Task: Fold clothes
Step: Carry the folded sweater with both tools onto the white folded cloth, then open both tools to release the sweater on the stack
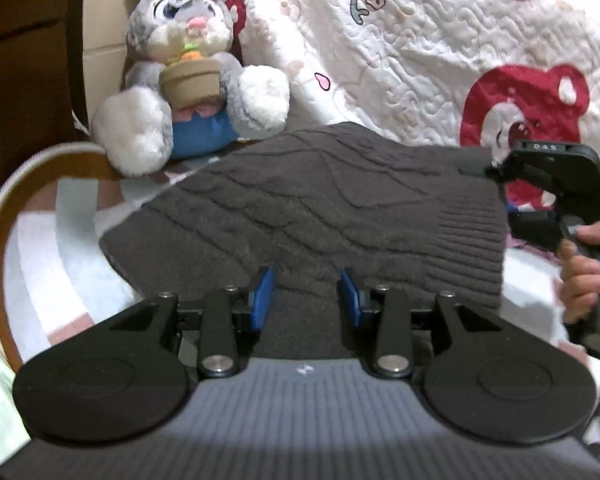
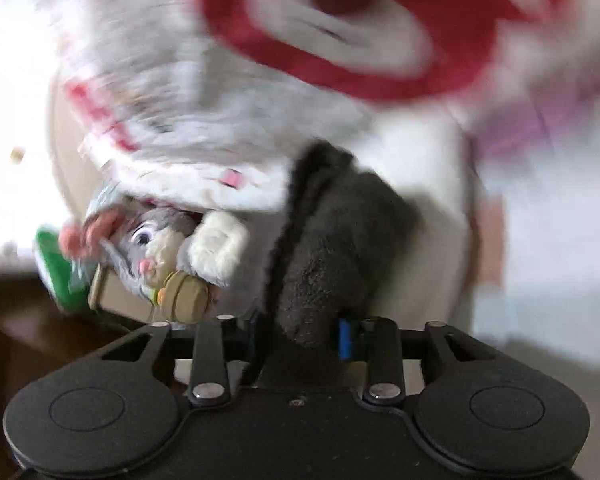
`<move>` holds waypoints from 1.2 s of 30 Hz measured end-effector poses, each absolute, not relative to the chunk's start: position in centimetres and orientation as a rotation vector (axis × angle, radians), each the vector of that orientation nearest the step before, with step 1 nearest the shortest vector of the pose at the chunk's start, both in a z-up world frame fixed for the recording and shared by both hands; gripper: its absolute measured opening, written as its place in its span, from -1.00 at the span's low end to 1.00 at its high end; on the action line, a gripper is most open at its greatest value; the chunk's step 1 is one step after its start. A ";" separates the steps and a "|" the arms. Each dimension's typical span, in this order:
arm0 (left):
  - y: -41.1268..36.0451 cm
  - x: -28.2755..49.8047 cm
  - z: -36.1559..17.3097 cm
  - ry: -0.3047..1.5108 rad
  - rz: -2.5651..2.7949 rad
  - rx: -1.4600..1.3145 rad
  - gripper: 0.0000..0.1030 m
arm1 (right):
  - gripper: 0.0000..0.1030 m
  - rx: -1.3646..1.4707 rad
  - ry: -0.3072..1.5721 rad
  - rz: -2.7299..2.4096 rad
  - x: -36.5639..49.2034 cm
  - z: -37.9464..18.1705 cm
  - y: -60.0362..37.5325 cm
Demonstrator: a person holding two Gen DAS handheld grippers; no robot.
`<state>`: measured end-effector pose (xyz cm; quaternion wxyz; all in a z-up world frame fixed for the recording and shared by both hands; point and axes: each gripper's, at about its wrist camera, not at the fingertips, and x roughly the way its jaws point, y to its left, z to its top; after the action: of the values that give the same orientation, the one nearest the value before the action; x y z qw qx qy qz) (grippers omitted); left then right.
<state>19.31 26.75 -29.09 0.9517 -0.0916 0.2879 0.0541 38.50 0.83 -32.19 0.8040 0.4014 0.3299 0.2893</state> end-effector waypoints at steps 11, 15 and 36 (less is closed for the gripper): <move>25.6 18.6 -28.4 0.653 0.129 -0.210 0.03 | 0.23 0.590 0.681 0.493 38.1 -31.4 1.3; 24.4 17.9 -28.0 0.694 0.143 -0.216 0.20 | 0.23 0.569 0.710 0.565 35.2 -30.3 0.0; 11.9 8.7 -24.3 0.835 0.077 -0.143 0.75 | 0.26 0.097 0.618 0.585 13.0 -23.6 -8.2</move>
<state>8.67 11.94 -24.31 0.9109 -0.0692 0.4051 0.0372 13.01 -8.15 -23.60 0.9097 0.0472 0.2995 0.2837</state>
